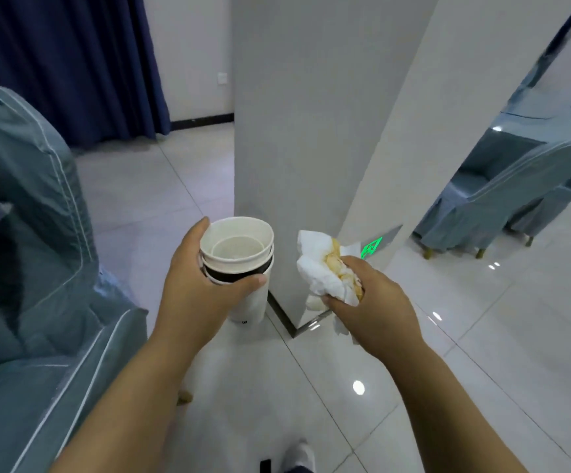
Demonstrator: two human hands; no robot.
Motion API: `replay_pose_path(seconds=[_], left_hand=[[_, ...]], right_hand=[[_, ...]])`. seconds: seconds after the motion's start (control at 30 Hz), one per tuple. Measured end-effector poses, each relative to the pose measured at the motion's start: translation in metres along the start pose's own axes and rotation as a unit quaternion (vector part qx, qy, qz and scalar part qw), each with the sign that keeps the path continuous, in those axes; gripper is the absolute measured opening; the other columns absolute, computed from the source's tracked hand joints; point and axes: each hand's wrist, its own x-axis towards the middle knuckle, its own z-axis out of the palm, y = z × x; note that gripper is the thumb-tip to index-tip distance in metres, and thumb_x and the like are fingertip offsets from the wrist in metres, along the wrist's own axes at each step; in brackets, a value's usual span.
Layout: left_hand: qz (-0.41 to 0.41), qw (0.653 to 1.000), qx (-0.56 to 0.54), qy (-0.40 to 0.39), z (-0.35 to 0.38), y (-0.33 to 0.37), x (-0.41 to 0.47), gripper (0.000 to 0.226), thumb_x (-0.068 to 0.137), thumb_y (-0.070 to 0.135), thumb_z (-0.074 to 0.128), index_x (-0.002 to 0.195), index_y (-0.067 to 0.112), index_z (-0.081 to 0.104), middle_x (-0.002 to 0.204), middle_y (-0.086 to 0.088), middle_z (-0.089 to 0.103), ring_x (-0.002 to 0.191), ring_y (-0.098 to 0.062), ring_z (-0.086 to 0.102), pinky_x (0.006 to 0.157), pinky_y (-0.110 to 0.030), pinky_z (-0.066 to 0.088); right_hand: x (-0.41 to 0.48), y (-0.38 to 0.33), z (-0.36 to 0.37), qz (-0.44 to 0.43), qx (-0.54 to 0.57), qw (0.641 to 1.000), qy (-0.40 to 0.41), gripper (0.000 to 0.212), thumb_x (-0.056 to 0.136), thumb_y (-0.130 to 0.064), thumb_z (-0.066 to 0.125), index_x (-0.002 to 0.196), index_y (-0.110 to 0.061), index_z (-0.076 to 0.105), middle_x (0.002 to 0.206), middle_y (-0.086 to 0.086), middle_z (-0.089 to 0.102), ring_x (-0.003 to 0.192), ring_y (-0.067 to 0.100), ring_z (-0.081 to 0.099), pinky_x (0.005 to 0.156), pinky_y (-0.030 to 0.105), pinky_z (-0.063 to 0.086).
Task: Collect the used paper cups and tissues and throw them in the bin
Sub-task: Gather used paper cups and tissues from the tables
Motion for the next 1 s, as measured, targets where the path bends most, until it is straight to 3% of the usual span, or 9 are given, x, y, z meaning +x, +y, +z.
replay_pose_path(seconds=[0.1,0.23,0.43,0.7,0.8,0.87,1.0], left_hand=[[-0.01,0.999,0.016,0.041,0.0,-0.007,0.051,0.1,0.061,0.025,0.088,0.145,0.027,0.033,0.122,0.021,0.041,0.118,-0.017,0.049,0.099,-0.034,0.042],[-0.031,0.994,0.01,0.1,0.003,-0.02,0.13,0.102,0.06,0.025,0.088,0.145,0.03,0.032,0.129,0.016,0.044,0.12,-0.018,0.05,0.101,-0.041,0.044],[-0.043,0.985,0.005,0.166,0.009,-0.028,0.247,0.103,0.059,0.018,0.089,0.145,0.028,0.033,0.139,0.01,0.046,0.12,-0.016,0.05,0.101,-0.03,0.041],[-0.074,0.967,-0.016,0.242,-0.013,-0.057,0.361,0.094,0.061,0.015,0.088,0.141,0.024,0.039,0.125,0.016,0.054,0.107,-0.005,0.055,0.075,-0.006,0.041],[-0.058,0.969,0.014,0.24,-0.029,-0.071,0.413,0.064,0.06,0.015,0.09,0.112,0.024,0.054,0.093,0.027,0.06,0.083,0.008,0.058,0.065,-0.003,0.043],[-0.044,0.969,0.031,0.241,-0.04,-0.082,0.454,0.06,0.056,0.024,0.091,0.103,0.028,0.054,0.09,0.024,0.06,0.082,0.008,0.057,0.063,-0.004,0.043],[-0.05,0.966,0.019,0.253,-0.063,-0.106,0.544,0.076,0.052,0.031,0.092,0.112,0.044,0.046,0.101,0.028,0.055,0.093,0.012,0.053,0.074,-0.012,0.043]], right_hand=[[0.067,-0.015,0.014,-0.041,-0.004,0.999,-0.02,0.031,0.084,-0.053,0.057,0.11,-0.038,0.05,0.092,-0.012,0.061,0.087,0.017,0.059,0.077,0.035,0.051],[0.168,-0.033,0.036,-0.096,0.002,0.994,-0.055,0.043,0.084,-0.049,0.06,0.124,-0.038,0.047,0.101,-0.006,0.061,0.091,0.017,0.056,0.073,0.03,0.042],[0.323,-0.074,0.059,-0.164,-0.007,0.979,-0.122,0.048,0.086,-0.051,0.057,0.13,-0.041,0.042,0.108,-0.005,0.06,0.091,0.016,0.056,0.073,0.03,0.044],[0.465,-0.136,0.111,-0.229,-0.02,0.959,-0.168,0.049,0.088,-0.054,0.052,0.133,-0.039,0.04,0.11,-0.007,0.061,0.096,0.015,0.058,0.079,0.032,0.049],[0.515,-0.157,0.137,-0.238,-0.011,0.955,-0.176,0.051,0.087,-0.058,0.05,0.134,-0.04,0.04,0.112,-0.008,0.062,0.099,0.015,0.06,0.083,0.035,0.052],[0.549,-0.174,0.153,-0.243,-0.017,0.953,-0.179,0.052,0.088,-0.057,0.05,0.136,-0.04,0.038,0.115,-0.008,0.061,0.101,0.014,0.059,0.084,0.033,0.05],[0.624,-0.22,0.182,-0.243,-0.038,0.953,-0.175,0.053,0.089,-0.055,0.051,0.137,-0.037,0.038,0.118,-0.007,0.06,0.098,0.012,0.057,0.078,0.026,0.045]])
